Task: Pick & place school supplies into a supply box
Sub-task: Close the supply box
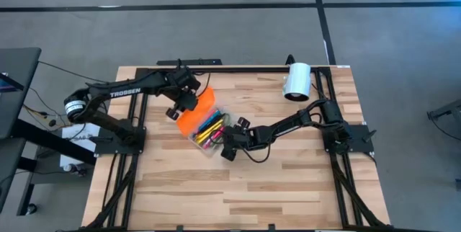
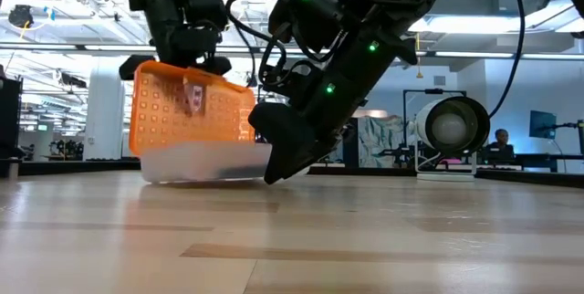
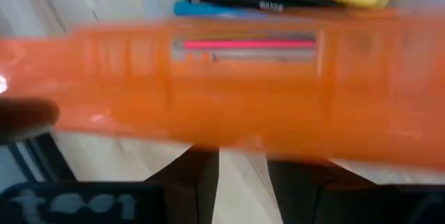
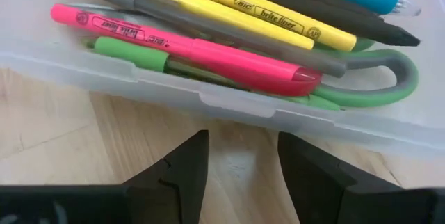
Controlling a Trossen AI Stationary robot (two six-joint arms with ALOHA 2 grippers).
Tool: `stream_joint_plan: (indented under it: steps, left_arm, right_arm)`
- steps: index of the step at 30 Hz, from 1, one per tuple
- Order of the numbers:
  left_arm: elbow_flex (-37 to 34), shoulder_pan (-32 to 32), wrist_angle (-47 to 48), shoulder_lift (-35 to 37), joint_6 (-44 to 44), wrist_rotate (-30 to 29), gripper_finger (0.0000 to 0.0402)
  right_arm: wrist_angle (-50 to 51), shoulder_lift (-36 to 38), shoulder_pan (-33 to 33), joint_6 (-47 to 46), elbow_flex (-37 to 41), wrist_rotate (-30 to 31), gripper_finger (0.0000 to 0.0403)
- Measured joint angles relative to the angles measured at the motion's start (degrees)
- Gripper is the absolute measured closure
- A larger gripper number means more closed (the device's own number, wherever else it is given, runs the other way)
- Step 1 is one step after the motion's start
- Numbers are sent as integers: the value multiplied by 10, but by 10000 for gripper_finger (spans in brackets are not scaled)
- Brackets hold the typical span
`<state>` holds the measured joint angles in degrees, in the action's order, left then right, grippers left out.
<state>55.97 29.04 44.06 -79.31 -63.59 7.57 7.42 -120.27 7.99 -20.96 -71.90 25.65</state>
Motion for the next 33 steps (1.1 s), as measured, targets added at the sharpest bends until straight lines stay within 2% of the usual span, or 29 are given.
stream_joint_plan:
  steps: [15,25,33]
  left_arm:
    - [32,-77,0,0,33,-3,292]
    - [32,-126,-15,0,58,25,292]
    - [32,-137,-22,0,100,36,292]
  right_arm:
    - [2,0,1,0,0,0,235]
    - [2,0,2,0,1,-1,235]
    - [2,0,4,-2,1,-3,235]
